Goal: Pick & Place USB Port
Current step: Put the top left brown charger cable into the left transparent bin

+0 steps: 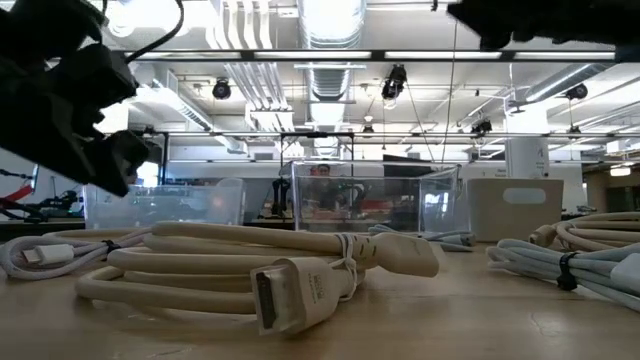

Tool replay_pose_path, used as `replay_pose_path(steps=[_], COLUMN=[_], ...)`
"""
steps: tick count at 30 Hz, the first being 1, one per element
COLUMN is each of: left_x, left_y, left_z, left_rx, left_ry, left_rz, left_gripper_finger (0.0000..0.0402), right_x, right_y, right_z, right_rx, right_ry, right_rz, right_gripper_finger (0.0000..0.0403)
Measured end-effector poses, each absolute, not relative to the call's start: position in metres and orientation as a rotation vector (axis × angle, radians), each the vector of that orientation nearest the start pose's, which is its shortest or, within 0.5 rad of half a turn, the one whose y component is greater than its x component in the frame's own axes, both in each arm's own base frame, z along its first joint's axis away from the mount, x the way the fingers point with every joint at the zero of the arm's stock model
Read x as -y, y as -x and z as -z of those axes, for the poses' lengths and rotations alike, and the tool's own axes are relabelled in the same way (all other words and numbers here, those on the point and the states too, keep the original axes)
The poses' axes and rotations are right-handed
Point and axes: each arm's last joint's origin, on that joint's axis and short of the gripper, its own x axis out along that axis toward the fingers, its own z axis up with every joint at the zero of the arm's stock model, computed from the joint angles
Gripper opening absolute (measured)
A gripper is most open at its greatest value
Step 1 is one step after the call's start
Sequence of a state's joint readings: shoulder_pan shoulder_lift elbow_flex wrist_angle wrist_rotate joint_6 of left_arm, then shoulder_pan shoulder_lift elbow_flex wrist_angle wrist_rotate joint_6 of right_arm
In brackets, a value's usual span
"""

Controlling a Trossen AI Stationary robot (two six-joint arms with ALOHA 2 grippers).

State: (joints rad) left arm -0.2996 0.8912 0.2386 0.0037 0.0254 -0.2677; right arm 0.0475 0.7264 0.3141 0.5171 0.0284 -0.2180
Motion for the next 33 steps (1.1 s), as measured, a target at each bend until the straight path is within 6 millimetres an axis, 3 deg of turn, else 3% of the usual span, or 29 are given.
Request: replay_pose_path(steps=[14,21,24,30,33], left_x=[0.056,0.058,0.058,0.059,0.059], left_y=[-0.159,-0.162,-0.162,-0.162,-0.162], left_z=[-0.121,-0.118,-0.118,-0.119,-0.12], left_rx=[-0.888,-0.89,-0.886,-0.885,-0.866], left_ry=[0.175,0.157,0.133,0.131,0.135], left_rz=[0.239,0.26,0.277,0.289,0.283], left_gripper_finger=[0.0193,0.0185,0.0152,0.0032,0.0017], right_x=[-0.009,-0.009,-0.009,-0.009,-0.009], right_y=[-0.201,-0.208,-0.209,-0.212,-0.215], right_z=[-0.203,-0.19,-0.191,-0.201,-0.206], right_rx=[-0.159,-0.225,-0.21,-0.17,-0.157], right_ry=[0.011,0.039,0.061,0.111,0.119], right_rz=[-0.019,-0.022,-0.025,-0.028,-0.028], right_gripper_finger=[0.0201,0.0201,0.0201,0.0201,0.0201])
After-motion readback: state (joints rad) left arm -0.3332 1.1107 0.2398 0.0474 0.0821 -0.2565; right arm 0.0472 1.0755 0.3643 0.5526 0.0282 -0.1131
